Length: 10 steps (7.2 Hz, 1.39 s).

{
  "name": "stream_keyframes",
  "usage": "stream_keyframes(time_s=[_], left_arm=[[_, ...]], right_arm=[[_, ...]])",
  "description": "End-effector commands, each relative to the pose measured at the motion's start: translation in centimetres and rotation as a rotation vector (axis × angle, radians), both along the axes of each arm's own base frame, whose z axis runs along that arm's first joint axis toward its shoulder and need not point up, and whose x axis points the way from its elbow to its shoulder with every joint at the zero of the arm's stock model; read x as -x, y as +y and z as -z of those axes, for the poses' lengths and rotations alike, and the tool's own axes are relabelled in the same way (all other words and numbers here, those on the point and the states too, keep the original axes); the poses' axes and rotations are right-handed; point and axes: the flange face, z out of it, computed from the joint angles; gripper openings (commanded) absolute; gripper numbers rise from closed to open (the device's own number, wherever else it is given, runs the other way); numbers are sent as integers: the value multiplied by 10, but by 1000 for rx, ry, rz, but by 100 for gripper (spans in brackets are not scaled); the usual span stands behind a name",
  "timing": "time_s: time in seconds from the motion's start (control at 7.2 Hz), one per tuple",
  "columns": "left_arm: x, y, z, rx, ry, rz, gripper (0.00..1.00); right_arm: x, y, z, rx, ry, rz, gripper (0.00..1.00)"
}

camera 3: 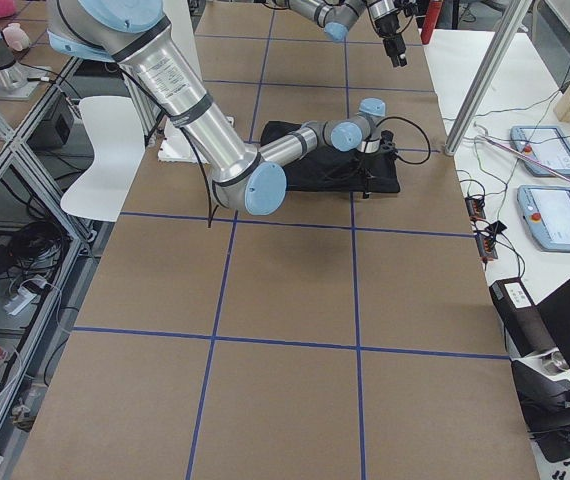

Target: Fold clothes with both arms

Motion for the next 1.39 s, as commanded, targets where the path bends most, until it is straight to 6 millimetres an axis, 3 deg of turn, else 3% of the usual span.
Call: stream_keyframes(time_s=[0.0, 0.28, 0.42, 0.56, 0.83, 1.11, 1.25], left_arm=[[0, 0, 5, 0, 7, 2, 100], [0, 0, 7, 0, 8, 3, 100], [-1, 0, 5, 0, 7, 2, 100], [-1, 0, 5, 0, 7, 2, 100], [-1, 0, 2, 3, 4, 0, 100], [0, 0, 1, 4, 3, 1, 100], [1, 0, 3, 3, 5, 2, 100]], right_arm=[[-58, -15, -55, 20, 12, 50, 100], [-102, -18, -71, 26, -15, 49, 100], [-120, -25, -60, 65, -39, 34, 100], [-121, -28, -31, 70, -48, 33, 100], [-65, -18, 18, 17, -42, 65, 100], [-28, -28, 59, -41, -16, 51, 100], [-10, -36, 54, -79, -30, 48, 100]])
